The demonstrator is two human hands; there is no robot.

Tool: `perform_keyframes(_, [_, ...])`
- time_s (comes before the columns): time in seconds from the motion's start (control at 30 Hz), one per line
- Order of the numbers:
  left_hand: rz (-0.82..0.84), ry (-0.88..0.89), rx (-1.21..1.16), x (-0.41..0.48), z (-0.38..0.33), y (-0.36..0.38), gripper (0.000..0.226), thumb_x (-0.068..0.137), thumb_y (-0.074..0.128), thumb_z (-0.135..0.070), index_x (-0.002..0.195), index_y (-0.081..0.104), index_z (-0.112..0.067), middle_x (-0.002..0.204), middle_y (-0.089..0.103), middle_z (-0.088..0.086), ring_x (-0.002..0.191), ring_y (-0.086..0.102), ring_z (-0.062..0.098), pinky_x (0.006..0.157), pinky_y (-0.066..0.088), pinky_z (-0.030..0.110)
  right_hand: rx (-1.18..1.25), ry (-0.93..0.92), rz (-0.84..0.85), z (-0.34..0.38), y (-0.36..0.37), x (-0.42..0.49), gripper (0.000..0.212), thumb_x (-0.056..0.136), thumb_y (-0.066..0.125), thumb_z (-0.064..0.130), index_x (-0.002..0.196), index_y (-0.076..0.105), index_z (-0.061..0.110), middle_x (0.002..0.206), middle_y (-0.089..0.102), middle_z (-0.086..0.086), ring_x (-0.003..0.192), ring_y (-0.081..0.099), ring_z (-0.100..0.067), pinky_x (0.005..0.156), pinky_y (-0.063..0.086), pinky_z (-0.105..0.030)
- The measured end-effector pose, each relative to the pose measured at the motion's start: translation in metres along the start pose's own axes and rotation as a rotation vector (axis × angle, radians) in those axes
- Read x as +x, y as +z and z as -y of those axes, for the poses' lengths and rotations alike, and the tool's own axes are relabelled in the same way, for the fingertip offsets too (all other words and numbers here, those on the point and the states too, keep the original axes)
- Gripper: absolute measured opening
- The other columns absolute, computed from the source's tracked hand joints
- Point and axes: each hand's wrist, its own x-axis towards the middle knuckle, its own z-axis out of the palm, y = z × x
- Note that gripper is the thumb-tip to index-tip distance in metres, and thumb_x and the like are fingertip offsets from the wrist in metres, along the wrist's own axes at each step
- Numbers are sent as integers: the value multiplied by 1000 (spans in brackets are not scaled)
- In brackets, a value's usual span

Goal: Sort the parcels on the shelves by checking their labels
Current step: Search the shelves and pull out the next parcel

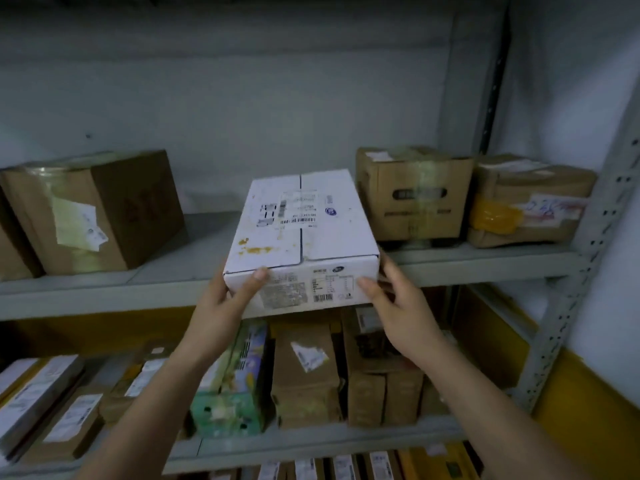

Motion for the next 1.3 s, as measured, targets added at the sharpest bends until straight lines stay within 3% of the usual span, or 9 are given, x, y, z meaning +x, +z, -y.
perform_keyframes(0.13, [16,28,239,52,7,4,68,78,73,-66,137,55,-36,124,69,-18,111,67,4,97,54,36,-162,1,-56,-15,3,50,39,101,53,43,140,51,37,121,64,24,110,60,8,87,51,-12])
perform_keyframes(0.3, [94,32,390,110,17,2,86,69,70,-80,141,48,-38,130,66,-19,116,65,8,100,55,41,-512,-62,-305,-41,1,93,30,98,60,41,116,68,18,108,67,2,95,65,-15,80,55,-32])
perform_keyframes(0.5, [115,-5,385,132,17,7,90,68,74,-77,144,42,-39,135,63,-16,121,62,11,105,51,45,-589,-123,-362,-50,-2,111,26,96,65,37,96,69,11,93,65,-2,82,62,-15,74,52,-30])
perform_keyframes(0.67, [-116,229,596,110,-7,21,102,82,69,-61,161,11,-32,168,19,-9,153,22,16,122,26,45,-580,-154,-377,-46,-38,99,25,97,62,36,103,72,13,96,67,2,83,63,-8,72,46,-11])
perform_keyframes(0.8, [-175,420,584,108,-48,63,66,98,58,-44,155,30,-30,159,35,-6,144,37,16,113,38,39,-495,-120,-516,-22,-109,96,22,99,59,26,119,63,17,115,57,5,100,61,-10,89,53,-29])
perform_keyframes(1.0, [-50,222,444,156,-105,165,61,98,59,-40,153,38,-23,153,47,-1,134,50,18,98,49,32,-237,-15,-485,8,-175,139,50,97,61,33,143,43,28,144,50,4,131,52,-13,111,42,-34])
perform_keyframes(1.1, [3,58,378,177,-115,197,61,100,55,-39,153,36,-17,154,46,6,136,48,25,108,41,36,-221,40,-346,17,-178,156,59,100,57,29,153,31,26,136,49,13,107,55,3,92,44,-14])
perform_keyframes(1.2, [49,-20,295,172,-119,215,47,103,51,-36,146,45,-18,138,55,0,123,50,19,95,38,32,-98,112,-275,16,-177,163,55,101,54,22,152,34,22,110,61,12,81,57,1,70,50,-20])
perform_keyframes(1.3, [25,13,259,153,-121,215,46,104,47,-43,146,45,-25,125,50,-10,123,48,14,94,35,31,-63,84,-278,17,-184,152,56,100,56,26,151,34,22,117,58,15,86,56,3,69,47,-19])
